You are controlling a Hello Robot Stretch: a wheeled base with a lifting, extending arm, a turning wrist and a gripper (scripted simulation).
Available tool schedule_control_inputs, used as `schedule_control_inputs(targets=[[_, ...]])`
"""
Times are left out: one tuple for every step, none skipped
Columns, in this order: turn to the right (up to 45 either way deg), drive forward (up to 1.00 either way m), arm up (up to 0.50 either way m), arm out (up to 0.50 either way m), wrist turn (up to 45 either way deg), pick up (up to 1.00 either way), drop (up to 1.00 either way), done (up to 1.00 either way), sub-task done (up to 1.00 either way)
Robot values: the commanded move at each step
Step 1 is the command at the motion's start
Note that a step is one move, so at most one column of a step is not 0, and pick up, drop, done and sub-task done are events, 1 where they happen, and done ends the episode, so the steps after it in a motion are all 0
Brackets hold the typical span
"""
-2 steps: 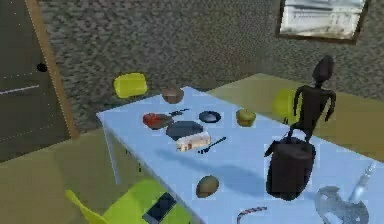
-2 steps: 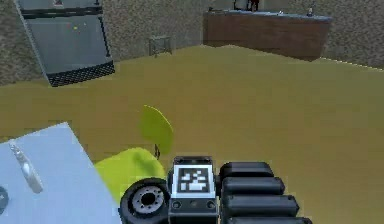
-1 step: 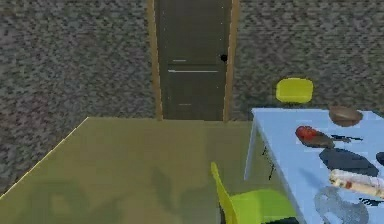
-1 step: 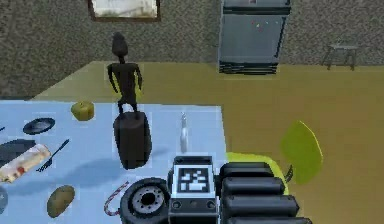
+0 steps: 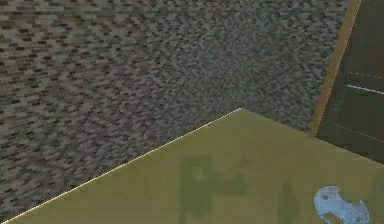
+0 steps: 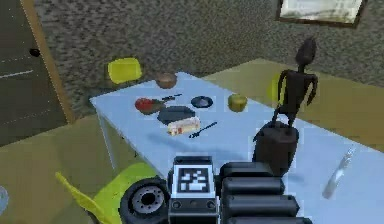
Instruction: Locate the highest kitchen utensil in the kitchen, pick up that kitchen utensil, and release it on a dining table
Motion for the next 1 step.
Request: schedule_control_inputs(targets=[[-21.0, 0.00, 0.00, 0.00, 0.0, 0.00, 0.00, 0.00, 0.00]])
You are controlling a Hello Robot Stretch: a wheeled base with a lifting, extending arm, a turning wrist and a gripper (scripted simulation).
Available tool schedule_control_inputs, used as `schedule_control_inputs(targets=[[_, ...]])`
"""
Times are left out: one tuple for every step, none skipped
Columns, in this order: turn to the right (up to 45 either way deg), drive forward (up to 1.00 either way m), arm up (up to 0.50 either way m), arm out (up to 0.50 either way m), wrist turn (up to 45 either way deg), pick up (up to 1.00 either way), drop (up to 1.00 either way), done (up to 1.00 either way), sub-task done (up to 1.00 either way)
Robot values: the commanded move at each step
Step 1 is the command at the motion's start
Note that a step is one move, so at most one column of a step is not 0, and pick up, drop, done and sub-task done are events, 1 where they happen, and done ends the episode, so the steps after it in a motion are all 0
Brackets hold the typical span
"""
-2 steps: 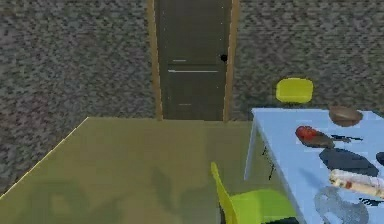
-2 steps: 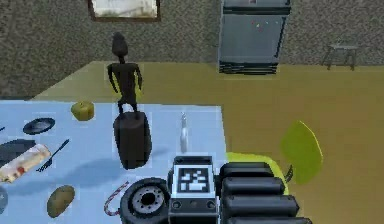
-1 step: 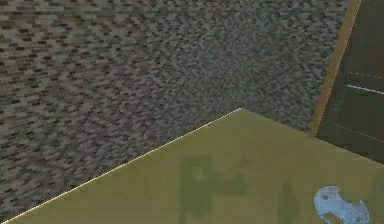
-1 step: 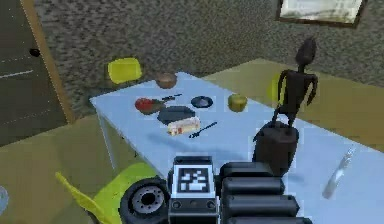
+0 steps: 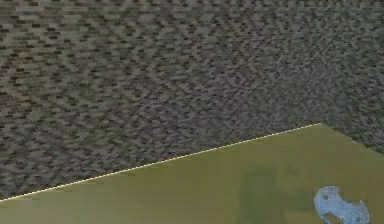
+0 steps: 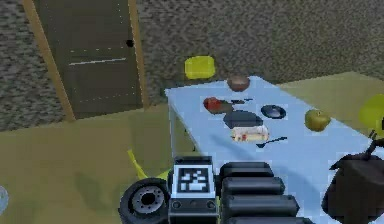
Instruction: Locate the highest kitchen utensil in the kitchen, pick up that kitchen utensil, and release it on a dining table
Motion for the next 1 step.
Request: schedule_control_inputs(targets=[[-45.0, 0.00, 0.00, 0.00, 0.0, 0.00, 0.00, 0.00, 0.00]])
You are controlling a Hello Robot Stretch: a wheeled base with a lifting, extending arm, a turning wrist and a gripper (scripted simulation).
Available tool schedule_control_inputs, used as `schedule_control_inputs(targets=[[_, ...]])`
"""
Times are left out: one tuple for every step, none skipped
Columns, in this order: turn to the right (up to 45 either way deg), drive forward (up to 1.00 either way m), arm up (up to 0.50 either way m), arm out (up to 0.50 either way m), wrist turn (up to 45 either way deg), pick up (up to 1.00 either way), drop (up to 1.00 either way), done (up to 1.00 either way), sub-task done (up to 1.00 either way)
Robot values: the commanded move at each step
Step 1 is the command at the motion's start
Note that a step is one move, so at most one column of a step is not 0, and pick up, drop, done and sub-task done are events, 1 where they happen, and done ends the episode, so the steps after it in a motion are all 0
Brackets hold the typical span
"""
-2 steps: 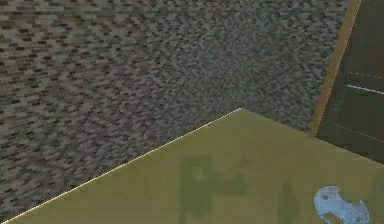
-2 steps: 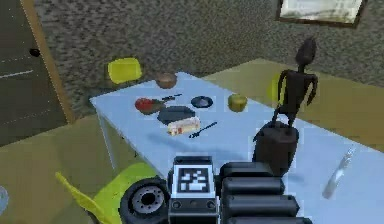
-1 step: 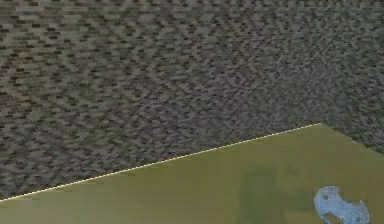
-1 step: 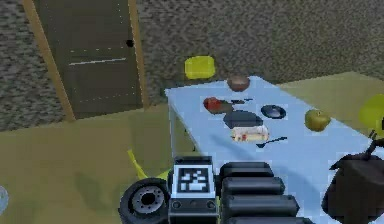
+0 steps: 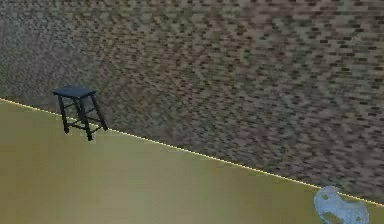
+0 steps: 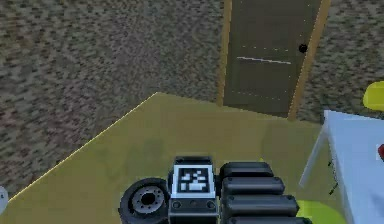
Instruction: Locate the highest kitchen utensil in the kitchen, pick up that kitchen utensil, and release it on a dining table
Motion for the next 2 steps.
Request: schedule_control_inputs(targets=[[-45.0, 0.00, 0.00, 0.00, 0.0, 0.00, 0.00, 0.00, 0.00], [-45.0, 0.00, 0.00, 0.00, 0.0, 0.00, 0.00, 0.00, 0.00]])
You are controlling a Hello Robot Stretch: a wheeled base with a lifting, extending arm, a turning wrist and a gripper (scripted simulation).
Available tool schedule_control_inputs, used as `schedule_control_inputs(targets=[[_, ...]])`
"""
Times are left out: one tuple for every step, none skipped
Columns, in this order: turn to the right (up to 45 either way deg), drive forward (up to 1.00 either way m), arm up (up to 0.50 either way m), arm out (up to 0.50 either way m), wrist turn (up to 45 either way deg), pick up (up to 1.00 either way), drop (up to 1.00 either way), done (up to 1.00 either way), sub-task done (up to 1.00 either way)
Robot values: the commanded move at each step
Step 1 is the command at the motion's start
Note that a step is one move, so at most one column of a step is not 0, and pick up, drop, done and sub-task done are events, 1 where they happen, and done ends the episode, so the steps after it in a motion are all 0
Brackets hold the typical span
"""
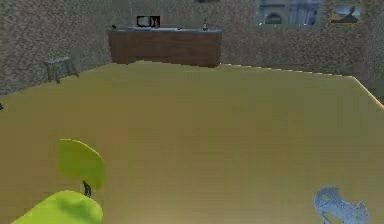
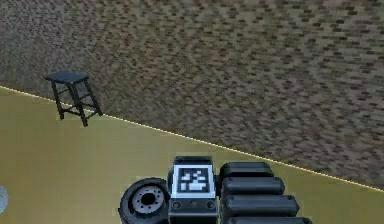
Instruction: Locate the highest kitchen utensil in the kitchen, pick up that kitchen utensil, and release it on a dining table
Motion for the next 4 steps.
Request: schedule_control_inputs(targets=[[-21.0, 0.00, 0.00, 0.00, 0.0, 0.00, 0.00, 0.00, 0.00], [0.0, 0.10, 0.00, 0.00, 0.0, 0.00, 0.00, 0.00, 0.00], [39.0, 0.00, 0.00, 0.00, 0.0, 0.00, 0.00, 0.00, 0.00], [-33.0, 0.00, 0.00, 0.00, 0.0, 0.00, 0.00, 0.00, 0.00]])
